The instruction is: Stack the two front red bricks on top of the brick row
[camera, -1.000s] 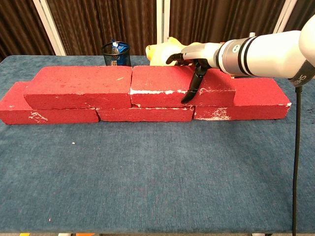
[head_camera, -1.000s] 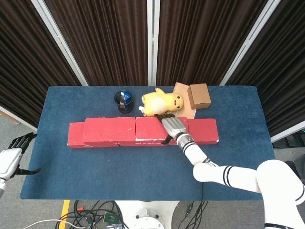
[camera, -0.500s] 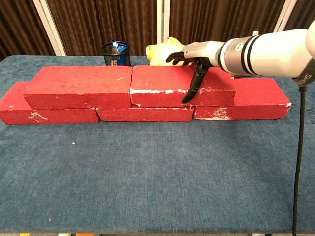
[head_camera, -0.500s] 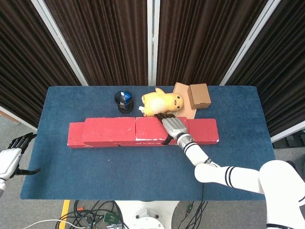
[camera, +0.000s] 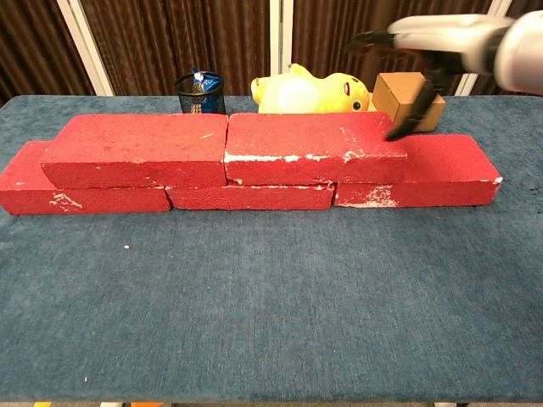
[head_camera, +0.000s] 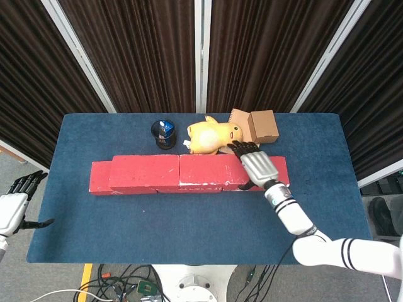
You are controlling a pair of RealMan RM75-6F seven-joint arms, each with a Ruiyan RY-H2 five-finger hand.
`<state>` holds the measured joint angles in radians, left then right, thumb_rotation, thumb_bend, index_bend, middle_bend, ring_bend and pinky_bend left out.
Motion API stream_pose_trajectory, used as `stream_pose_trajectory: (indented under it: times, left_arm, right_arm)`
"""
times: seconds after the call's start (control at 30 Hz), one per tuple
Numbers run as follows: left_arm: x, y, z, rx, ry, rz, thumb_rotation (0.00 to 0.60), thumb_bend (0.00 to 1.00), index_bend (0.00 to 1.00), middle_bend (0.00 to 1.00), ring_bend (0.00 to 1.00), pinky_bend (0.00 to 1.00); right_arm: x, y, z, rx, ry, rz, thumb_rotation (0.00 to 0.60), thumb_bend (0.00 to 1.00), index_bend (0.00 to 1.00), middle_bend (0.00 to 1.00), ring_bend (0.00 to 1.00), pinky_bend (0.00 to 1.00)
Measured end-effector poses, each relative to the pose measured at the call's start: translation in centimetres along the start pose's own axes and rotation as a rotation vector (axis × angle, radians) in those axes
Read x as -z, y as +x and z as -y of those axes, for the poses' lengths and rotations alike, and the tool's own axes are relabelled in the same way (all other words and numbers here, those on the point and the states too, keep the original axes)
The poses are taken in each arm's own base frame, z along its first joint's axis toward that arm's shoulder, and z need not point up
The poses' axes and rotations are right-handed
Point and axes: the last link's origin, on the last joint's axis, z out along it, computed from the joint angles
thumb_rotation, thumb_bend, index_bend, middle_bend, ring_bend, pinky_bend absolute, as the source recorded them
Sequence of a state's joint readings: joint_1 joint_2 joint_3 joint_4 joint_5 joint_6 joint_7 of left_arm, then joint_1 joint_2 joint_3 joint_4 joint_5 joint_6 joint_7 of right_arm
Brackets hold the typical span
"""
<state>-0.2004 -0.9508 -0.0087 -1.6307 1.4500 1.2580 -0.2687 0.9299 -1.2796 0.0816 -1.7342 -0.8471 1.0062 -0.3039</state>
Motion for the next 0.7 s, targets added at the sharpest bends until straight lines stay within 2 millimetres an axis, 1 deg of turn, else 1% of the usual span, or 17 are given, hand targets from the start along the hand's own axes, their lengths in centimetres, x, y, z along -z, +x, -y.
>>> stream_pose_trajectory:
  times: [0.03,0.13,0.17,0.23,0.27,0.37,0.47,0.57,0.7]
  left_arm:
    - [0.0,0.1,0.0,-0.006,0.001,-0.007,0.600,0.05,0.00,0.00,0.00,0.00]
    - [0.0,0.2,-0.1,-0.034,0.008,-0.031,0.600,0.05,0.00,0.00,0.00,0.00]
    - [0.1,0.2,0.0,-0.045,0.013,-0.040,0.600,0.05,0.00,0.00,0.00,0.00]
    - [0.2,0.2,0.0,-0.062,0.021,-0.052,0.600,0.05,0.00,0.00,0.00,0.00]
    - [0.3,0.2,0.1,-0.074,0.026,-0.060,0.600,0.05,0.00,0.00,0.00,0.00]
    - [0.6,0.1,0.2,-0.107,0.038,-0.080,0.600,0.05,0.00,0.00,0.00,0.00]
    - [1.2,-0.1,0.4,-0.139,0.046,-0.105,0.600,0.04,0.00,0.00,0.00,0.00]
    - [1.8,-0.2,0.4,-0.153,0.045,-0.133,0.600,0.04,0.00,0.00,0.00,0.00]
    - [2.5,-0.3,0.4,-0.188,0.031,-0.181,0.600,0.04,0.00,0.00,0.00,0.00]
  right_arm:
    - [0.9,0.0,-0.9,0.020,-0.004,-0.020,0.600,0.00,0.00,0.00,0.00,0.00]
    - [4.4,-0.2,-4.0,0.078,-0.024,-0.080,0.600,0.00,0.00,0.00,0.00,0.00]
    - [6.1,-0.4,-5.4,0.094,-0.036,-0.099,0.600,0.00,0.00,0.00,0.00,0.00]
    - [8.9,-1.0,-7.2,0.113,-0.061,-0.121,0.600,0.00,0.00,0.00,0.00,0.00]
    - [10.7,-1.4,-8.4,0.123,-0.085,-0.134,0.600,0.00,0.00,0.00,0.00,0.00]
    - [14.9,-2.2,-11.0,0.147,-0.155,-0.165,0.600,0.00,0.00,0.00,0.00,0.00]
    - [18.1,-3.1,-12.6,0.162,-0.208,-0.185,0.600,0.00,0.00,0.00,0.00,0.00]
    - [20.7,-4.1,-13.7,0.169,-0.241,-0.193,0.600,0.00,0.00,0.00,0.00,0.00]
    - [22.9,-5.2,-14.5,0.164,-0.272,-0.186,0.600,0.00,0.00,0.00,0.00,0.00]
